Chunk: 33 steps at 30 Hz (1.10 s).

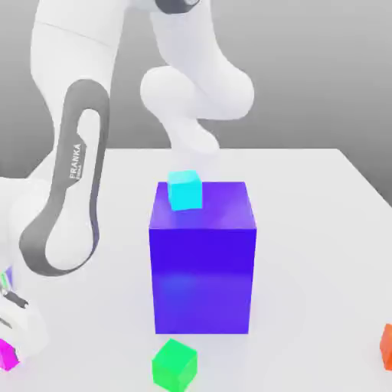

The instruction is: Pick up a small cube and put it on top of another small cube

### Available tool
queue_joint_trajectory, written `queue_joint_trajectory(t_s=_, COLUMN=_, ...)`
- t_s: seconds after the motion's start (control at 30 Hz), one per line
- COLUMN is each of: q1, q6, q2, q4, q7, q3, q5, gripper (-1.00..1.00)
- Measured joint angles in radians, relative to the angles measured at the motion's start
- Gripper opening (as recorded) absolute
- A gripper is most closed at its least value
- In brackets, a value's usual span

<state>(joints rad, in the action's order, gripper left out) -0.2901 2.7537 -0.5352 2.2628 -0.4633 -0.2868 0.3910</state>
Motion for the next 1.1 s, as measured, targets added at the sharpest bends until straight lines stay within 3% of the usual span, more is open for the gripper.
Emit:
queue_joint_trajectory(t_s=0.1, q1=-0.001, q6=-0.002, q2=0.003, q4=0.001, q7=-0.003, q3=0.0, q5=-0.004, gripper=-1.0)
queue_joint_trajectory(t_s=0.27, q1=0.083, q6=-0.108, q2=0.158, q4=0.049, q7=-0.072, q3=-0.073, q5=-0.103, gripper=-1.0)
queue_joint_trajectory(t_s=0.57, q1=0.361, q6=-0.139, q2=0.392, q4=0.219, q7=-0.163, q3=0.078, q5=-0.309, gripper=-1.0)
queue_joint_trajectory(t_s=0.7, q1=0.39, q6=-0.034, q2=0.309, q4=0.236, q7=-0.149, q3=0.126, q5=-0.3, gripper=-1.0)
queue_joint_trajectory(t_s=0.73, q1=0.385, q6=-0.003, q2=0.276, q4=0.235, q7=-0.14, q3=0.137, q5=-0.288, gripper=1.0)
queue_joint_trajectory(t_s=0.97, q1=0.384, q6=0.005, q2=0.27, q4=0.235, q7=-0.138, q3=0.14, q5=-0.286, gripper=1.0)
queue_joint_trajectory(t_s=1.1, q1=0.394, q6=-0.107, q2=0.391, q4=0.242, q7=-0.177, q3=0.121, q5=-0.34, gripper=1.0)
